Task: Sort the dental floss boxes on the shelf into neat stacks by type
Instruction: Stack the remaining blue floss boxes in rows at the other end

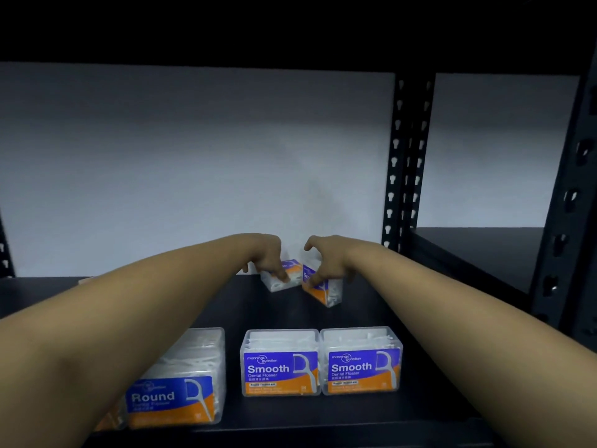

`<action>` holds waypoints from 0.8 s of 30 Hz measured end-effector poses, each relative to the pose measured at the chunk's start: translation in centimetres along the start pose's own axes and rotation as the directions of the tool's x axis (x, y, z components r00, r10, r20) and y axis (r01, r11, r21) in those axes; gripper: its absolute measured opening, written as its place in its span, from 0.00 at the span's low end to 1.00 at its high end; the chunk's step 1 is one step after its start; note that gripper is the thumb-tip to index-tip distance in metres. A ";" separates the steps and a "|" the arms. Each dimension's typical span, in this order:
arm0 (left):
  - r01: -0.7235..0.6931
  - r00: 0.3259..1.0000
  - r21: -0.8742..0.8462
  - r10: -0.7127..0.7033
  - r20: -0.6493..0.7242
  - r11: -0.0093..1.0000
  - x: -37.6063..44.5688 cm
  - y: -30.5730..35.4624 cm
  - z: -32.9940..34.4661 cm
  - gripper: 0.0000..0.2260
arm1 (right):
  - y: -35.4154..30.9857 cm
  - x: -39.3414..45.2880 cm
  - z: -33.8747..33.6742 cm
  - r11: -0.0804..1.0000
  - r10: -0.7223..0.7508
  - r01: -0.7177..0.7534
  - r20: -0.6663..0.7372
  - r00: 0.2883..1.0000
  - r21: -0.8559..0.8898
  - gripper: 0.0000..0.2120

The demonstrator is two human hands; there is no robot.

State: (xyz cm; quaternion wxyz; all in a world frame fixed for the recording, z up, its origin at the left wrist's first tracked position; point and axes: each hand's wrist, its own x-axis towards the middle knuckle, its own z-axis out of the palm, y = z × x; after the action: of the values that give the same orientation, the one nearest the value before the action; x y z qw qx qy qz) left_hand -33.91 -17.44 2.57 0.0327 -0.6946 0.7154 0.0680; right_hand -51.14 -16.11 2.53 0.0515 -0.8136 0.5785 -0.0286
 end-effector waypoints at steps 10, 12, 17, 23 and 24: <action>-0.112 0.982 0.200 0.139 -0.129 0.974 -0.6 0.3 0.1 0.36 | 0.0 -0.5 -0.2 0.998 -0.028 0.028 0.003 1.000 -0.050 0.38; -0.127 0.977 0.180 0.154 -0.145 0.975 -0.5 0.1 0.1 0.36 | -0.1 -0.6 -0.1 0.999 -0.028 0.028 0.007 1.000 -0.040 0.38; -0.235 0.949 0.088 0.248 -0.194 0.968 -0.2 -0.5 0.4 0.36 | -0.2 -1.0 -0.1 0.999 -0.035 0.035 0.000 0.999 -0.030 0.37; -0.247 0.962 0.052 0.252 -0.106 0.968 -0.6 0.1 1.0 0.34 | -0.5 -1.4 0.2 0.999 -0.021 0.021 0.001 1.000 -0.027 0.31; -0.234 0.968 0.025 0.236 -0.091 0.972 -0.6 0.1 1.2 0.33 | -0.5 -1.5 0.2 0.999 -0.018 0.018 -0.001 1.000 -0.032 0.31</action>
State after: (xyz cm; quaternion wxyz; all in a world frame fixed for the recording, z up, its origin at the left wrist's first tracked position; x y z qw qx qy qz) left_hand -34.06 -16.67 1.51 -0.0042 -0.6072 0.7938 0.0338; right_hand -51.14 -14.51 2.36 0.0379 -0.8194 0.5715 -0.0202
